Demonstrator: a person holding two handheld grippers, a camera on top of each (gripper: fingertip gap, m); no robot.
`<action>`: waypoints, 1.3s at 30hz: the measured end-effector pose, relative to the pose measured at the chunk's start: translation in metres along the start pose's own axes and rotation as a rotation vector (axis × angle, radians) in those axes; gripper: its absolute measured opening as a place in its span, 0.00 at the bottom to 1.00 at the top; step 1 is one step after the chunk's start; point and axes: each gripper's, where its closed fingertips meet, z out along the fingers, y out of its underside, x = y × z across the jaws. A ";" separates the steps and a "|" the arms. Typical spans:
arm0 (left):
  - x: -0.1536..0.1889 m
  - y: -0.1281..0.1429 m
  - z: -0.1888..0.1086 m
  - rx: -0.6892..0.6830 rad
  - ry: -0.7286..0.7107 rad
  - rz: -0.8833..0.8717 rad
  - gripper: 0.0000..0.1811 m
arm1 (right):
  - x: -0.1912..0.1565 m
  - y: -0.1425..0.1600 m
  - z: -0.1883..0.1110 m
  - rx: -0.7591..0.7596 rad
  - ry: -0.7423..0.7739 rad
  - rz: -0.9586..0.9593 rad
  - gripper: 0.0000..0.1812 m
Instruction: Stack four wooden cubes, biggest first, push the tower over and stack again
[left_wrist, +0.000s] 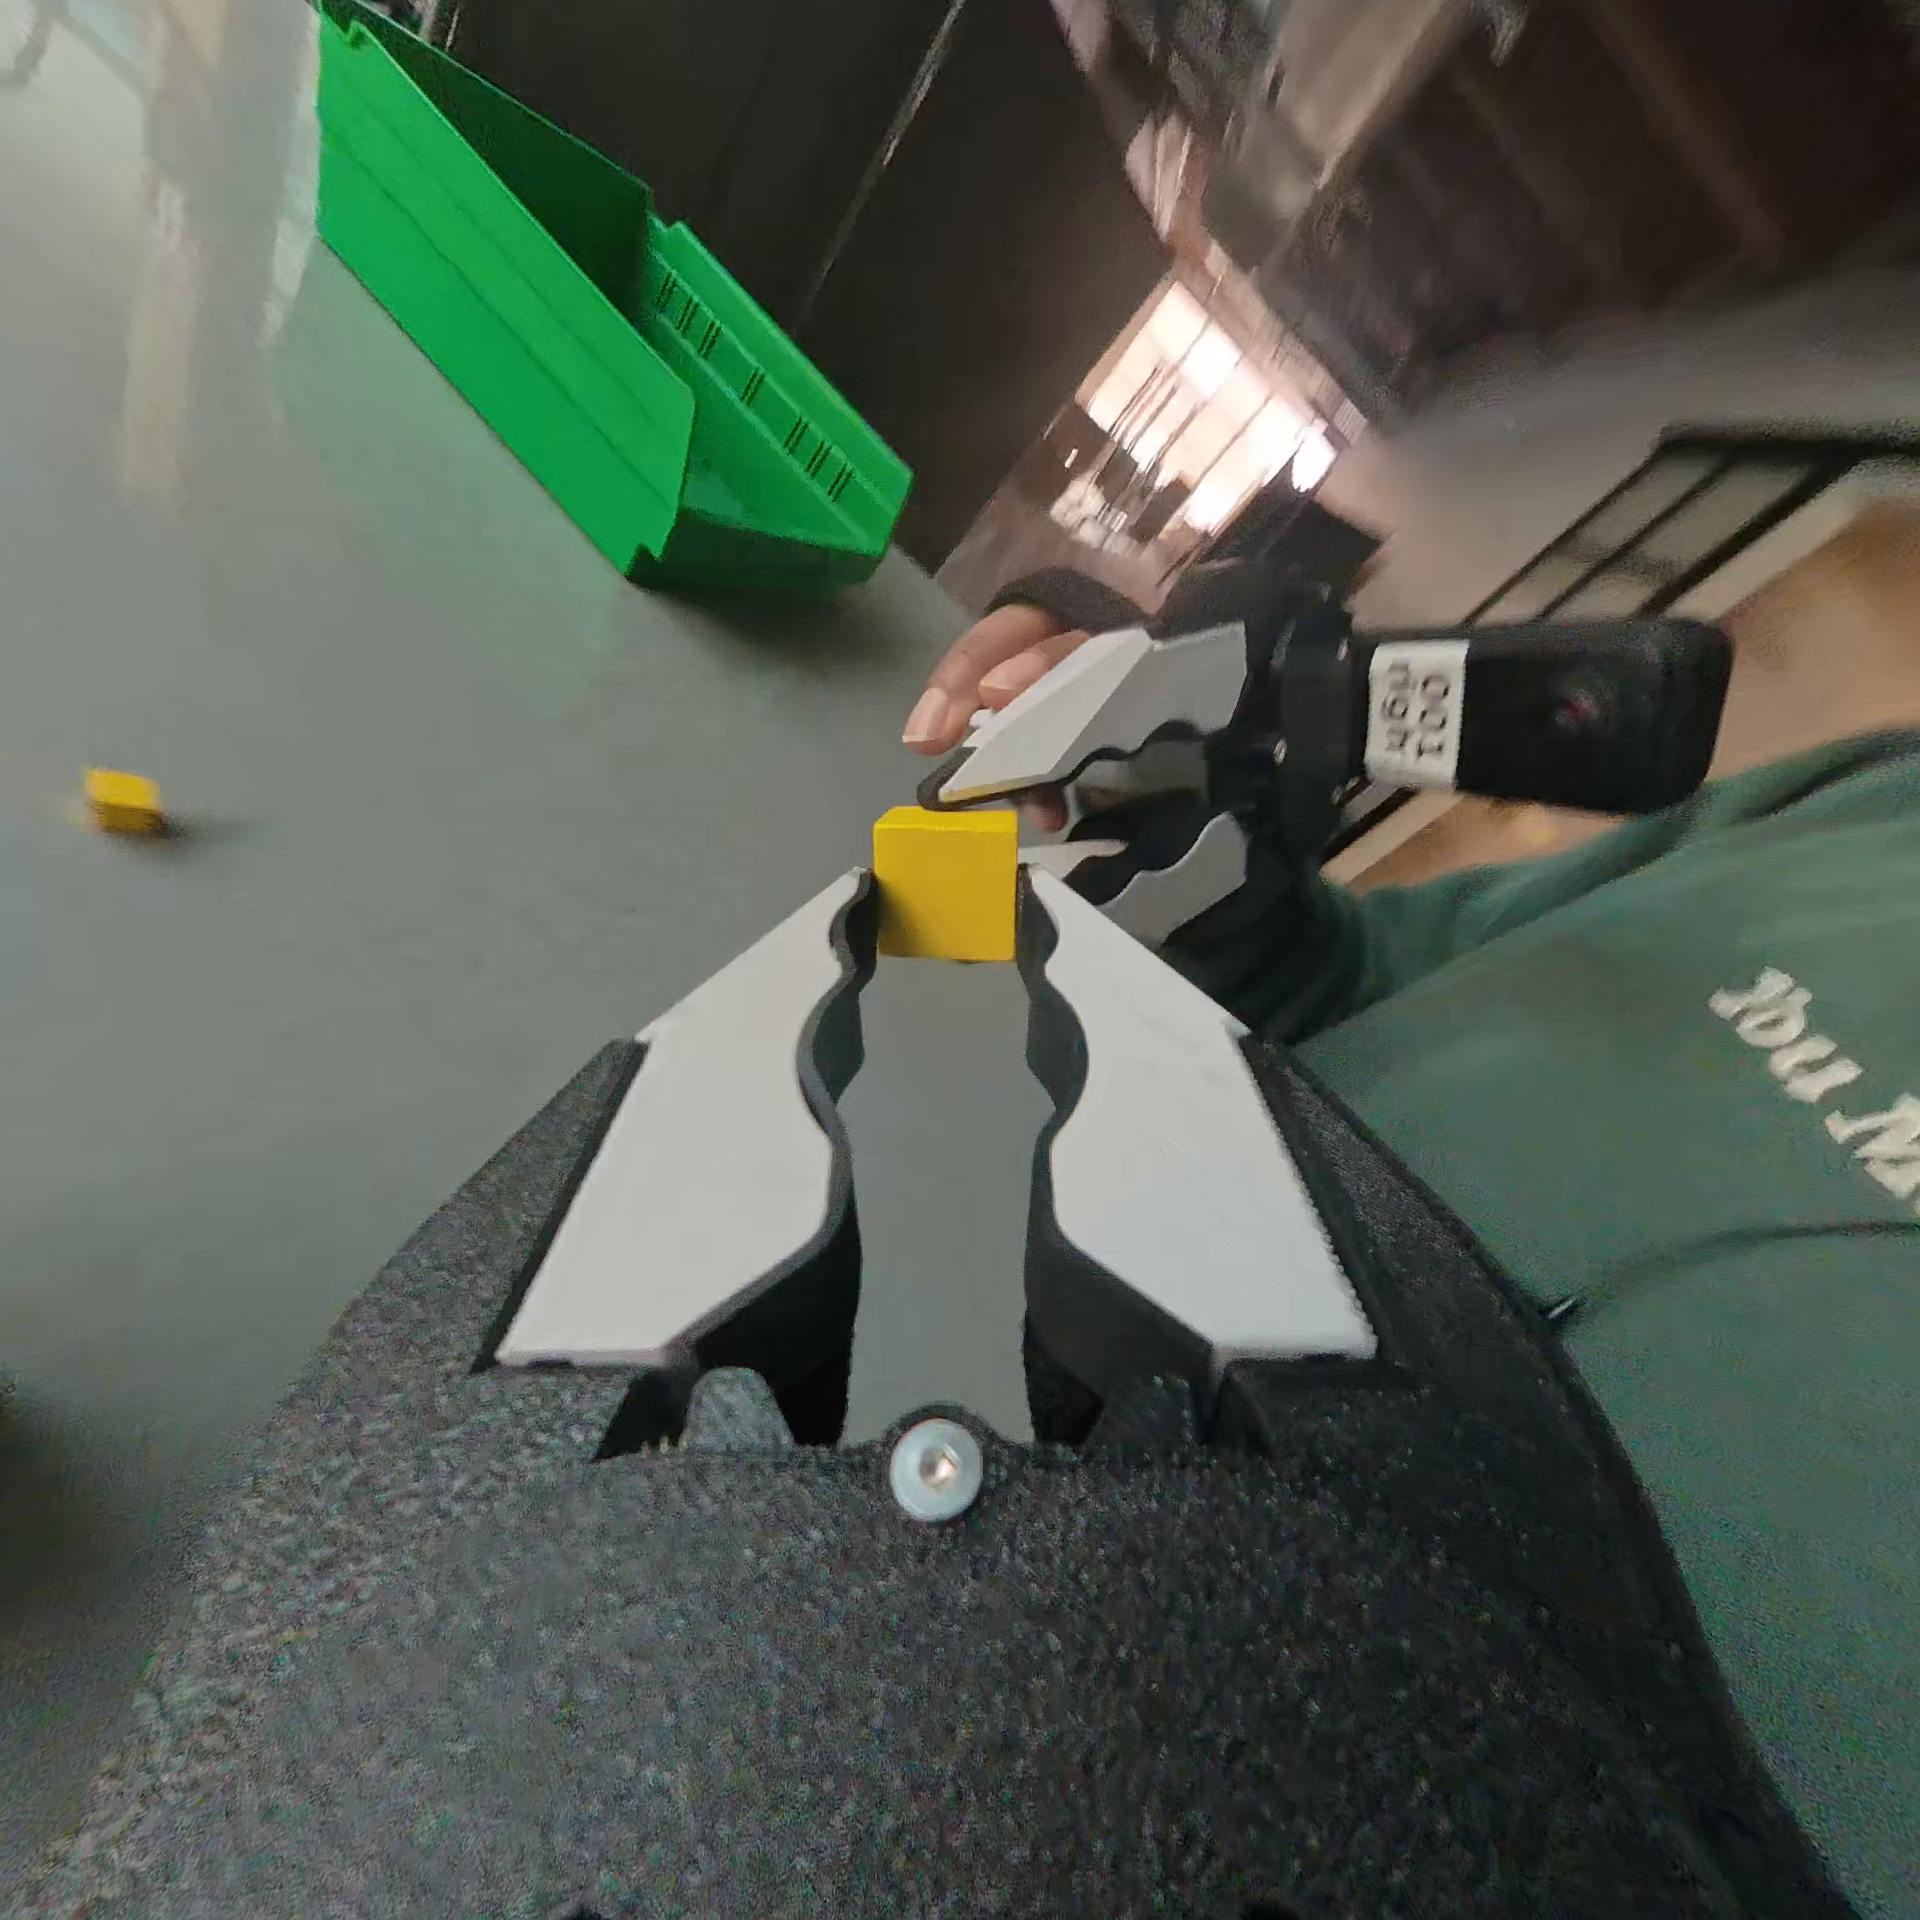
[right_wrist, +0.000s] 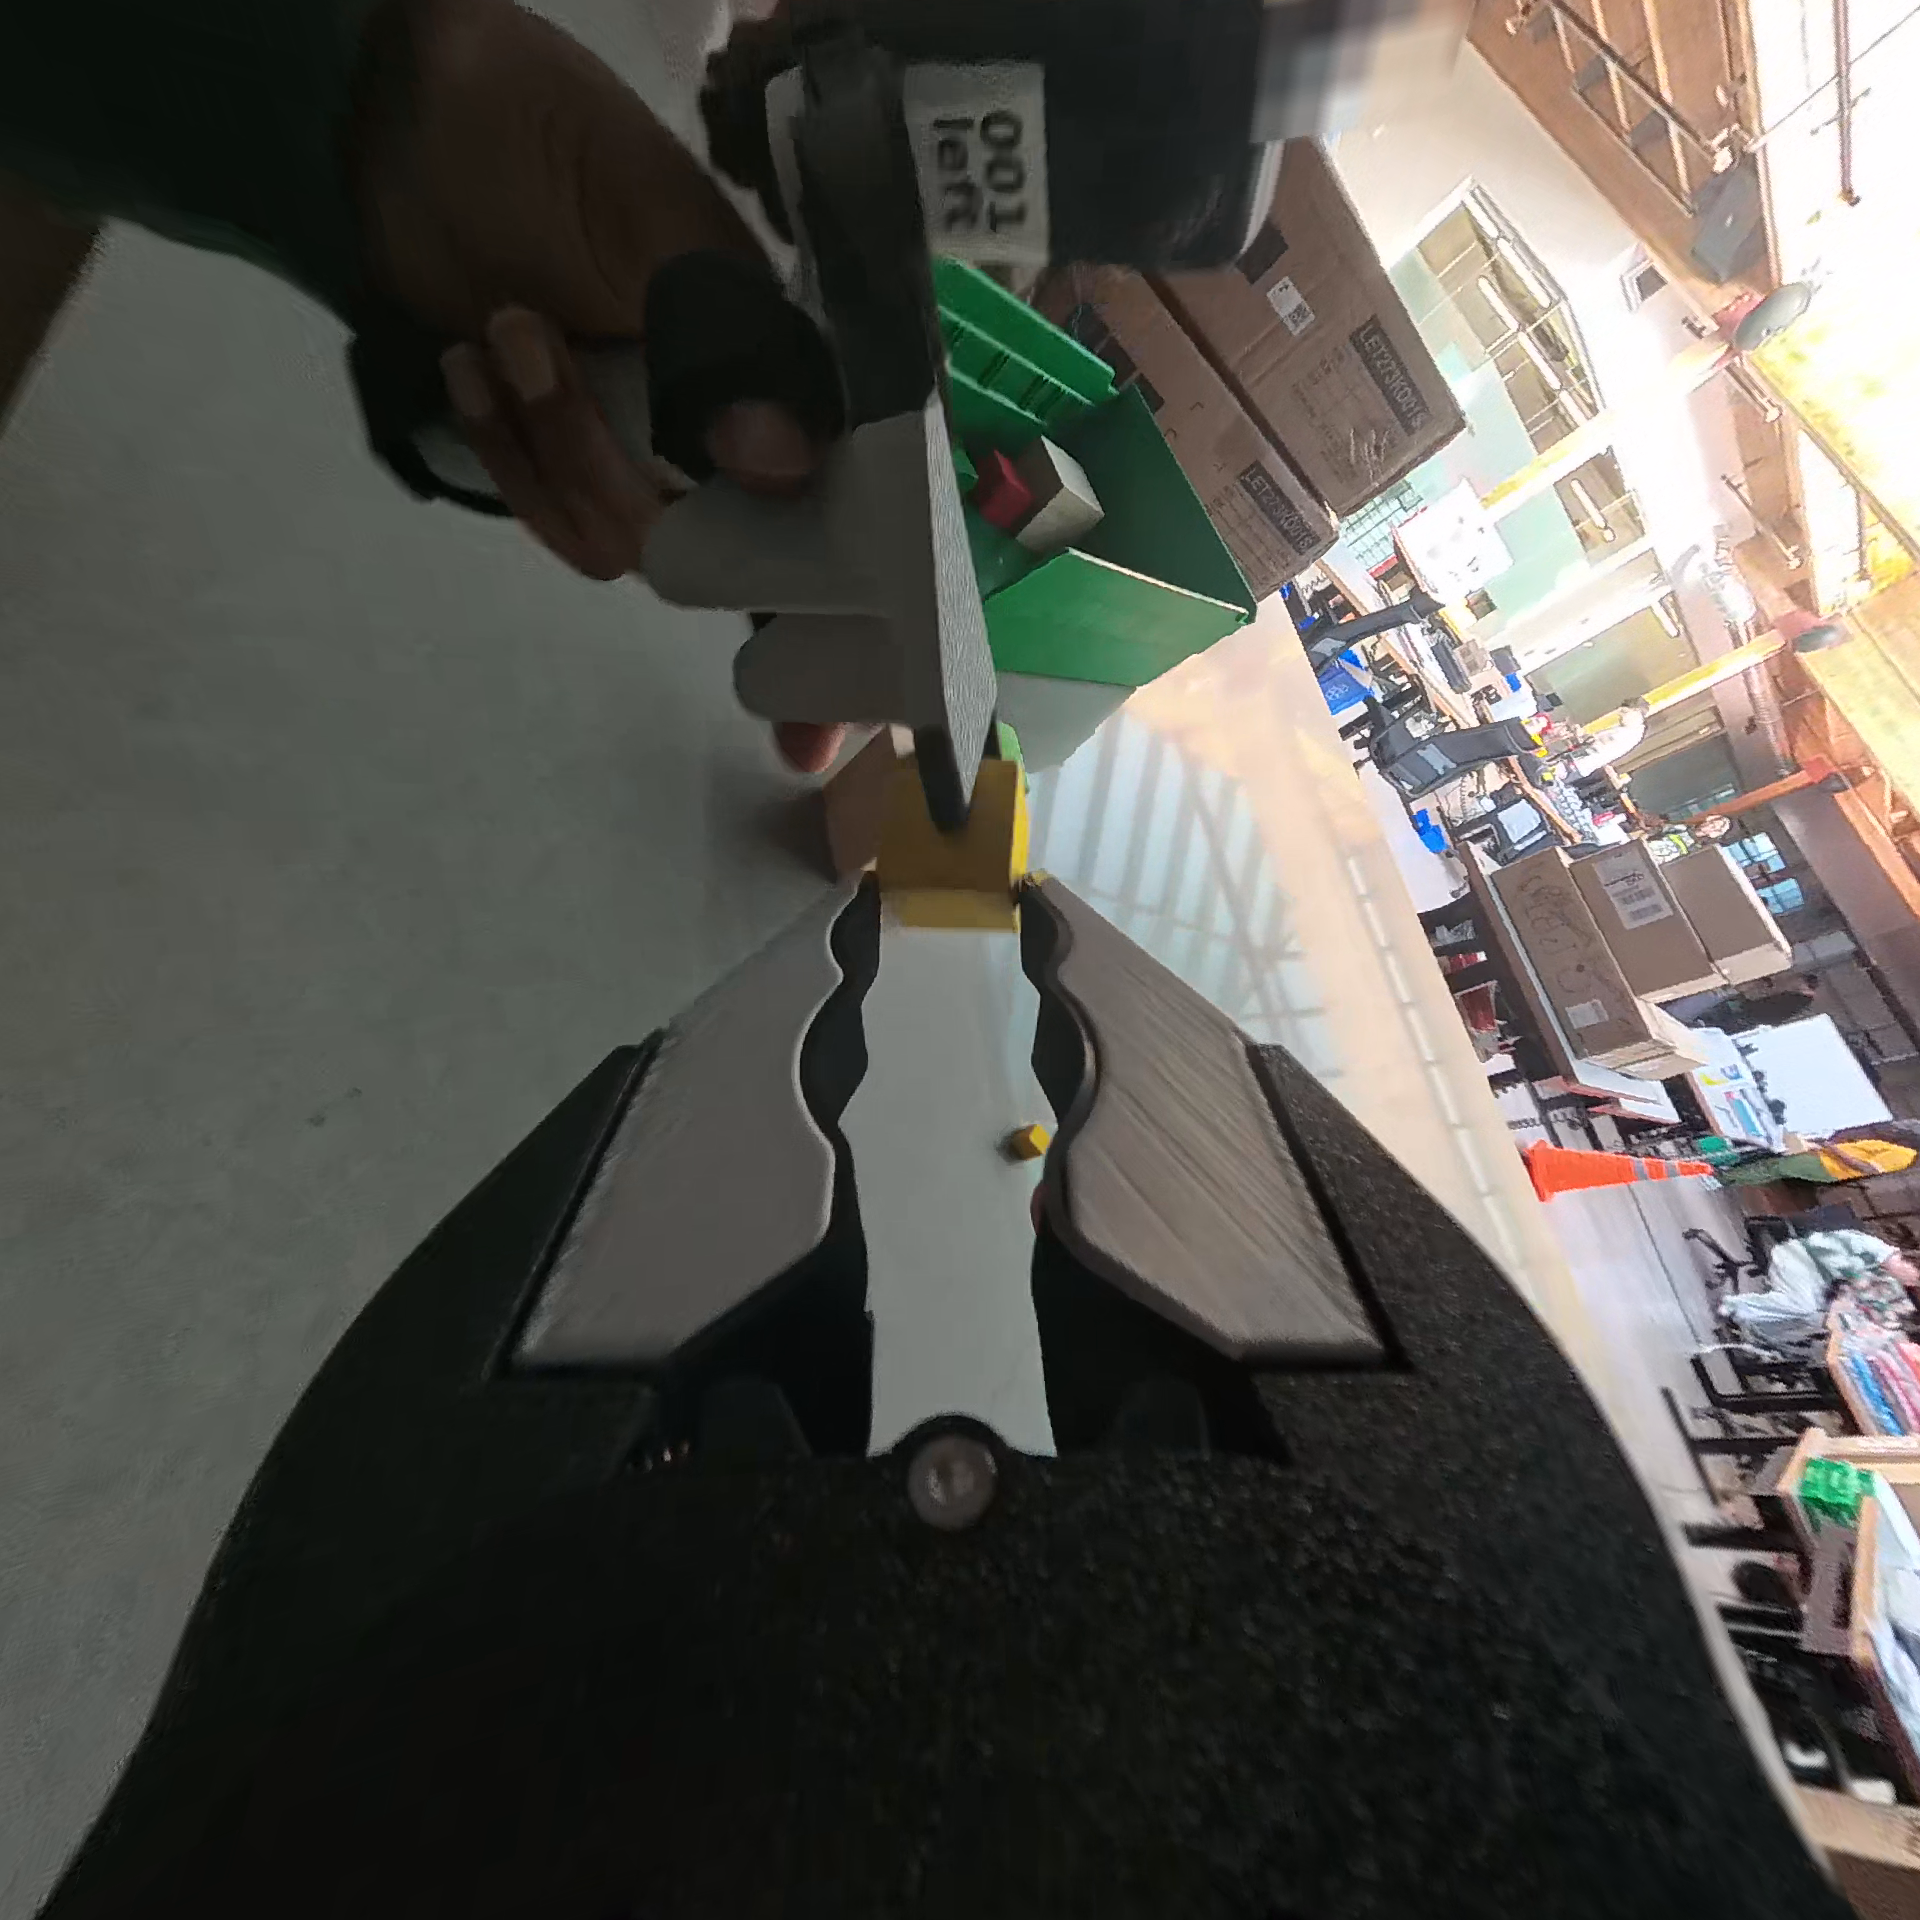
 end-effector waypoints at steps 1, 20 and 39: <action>-0.003 -0.004 -0.007 -0.050 -0.042 0.083 0.14 | 0.001 0.002 -0.001 -0.001 0.003 0.018 0.15; -0.136 -0.018 -0.099 -1.072 -0.347 0.660 0.14 | -0.056 0.100 -0.048 -0.097 -0.097 0.714 0.47; -0.142 -0.014 -0.095 -1.096 -0.361 0.681 0.14 | -0.060 0.100 -0.043 -0.109 -0.109 0.734 0.50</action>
